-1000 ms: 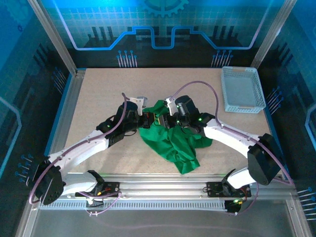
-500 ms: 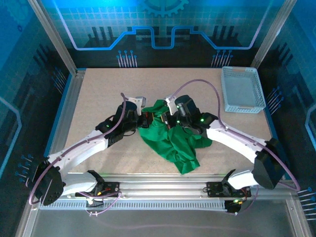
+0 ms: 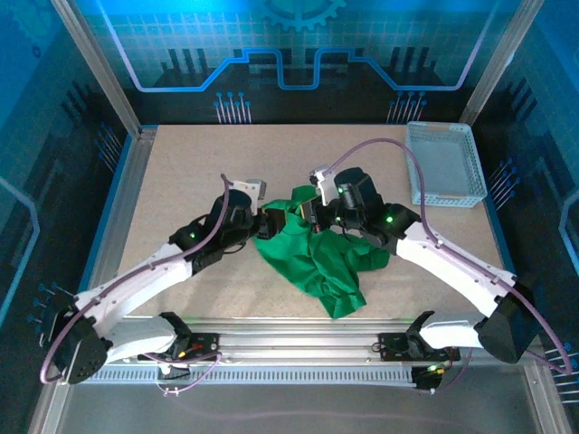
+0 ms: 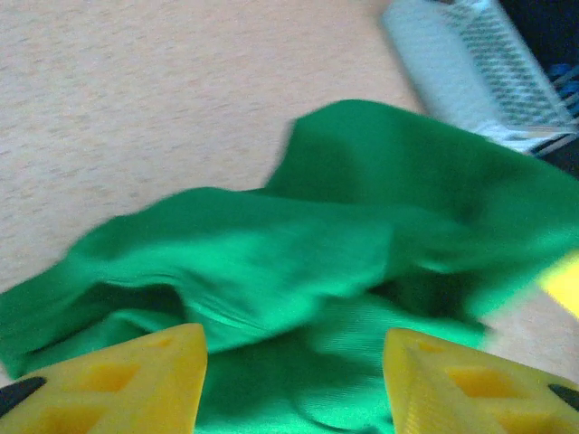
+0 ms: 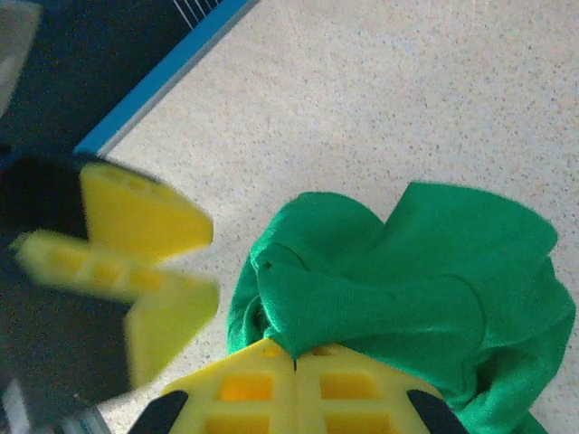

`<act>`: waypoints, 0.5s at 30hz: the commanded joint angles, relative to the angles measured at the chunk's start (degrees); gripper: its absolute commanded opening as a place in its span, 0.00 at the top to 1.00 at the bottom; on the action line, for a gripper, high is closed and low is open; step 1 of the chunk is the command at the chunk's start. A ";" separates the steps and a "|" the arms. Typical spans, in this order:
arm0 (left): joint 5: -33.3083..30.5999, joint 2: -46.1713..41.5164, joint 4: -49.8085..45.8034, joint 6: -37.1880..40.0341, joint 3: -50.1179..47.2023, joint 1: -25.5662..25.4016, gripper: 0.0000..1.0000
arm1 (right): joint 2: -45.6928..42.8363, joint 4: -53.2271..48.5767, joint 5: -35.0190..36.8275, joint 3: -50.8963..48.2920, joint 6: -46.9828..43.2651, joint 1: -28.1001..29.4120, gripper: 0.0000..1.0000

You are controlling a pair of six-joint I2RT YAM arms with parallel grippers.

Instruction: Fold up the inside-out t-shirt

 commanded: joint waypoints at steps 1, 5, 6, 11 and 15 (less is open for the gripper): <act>2.31 -1.70 3.91 0.92 -1.05 -2.31 0.43 | -0.66 -0.42 -1.18 2.41 1.58 -0.43 1.00; 1.36 1.16 4.66 -1.12 -0.32 -3.38 0.41 | -0.24 0.89 -2.20 2.23 1.60 -0.02 1.00; 1.54 2.02 5.23 -1.50 -0.15 -3.42 0.41 | -0.32 1.18 -2.13 2.04 1.38 0.25 1.00; -0.94 7.11 3.63 -2.60 2.27 -3.32 0.50 | -1.88 1.68 -1.60 1.01 1.14 0.51 1.00; -1.65 9.20 3.34 -1.92 2.34 -3.37 0.66 | -4.01 0.77 -0.52 1.22 0.60 0.54 1.00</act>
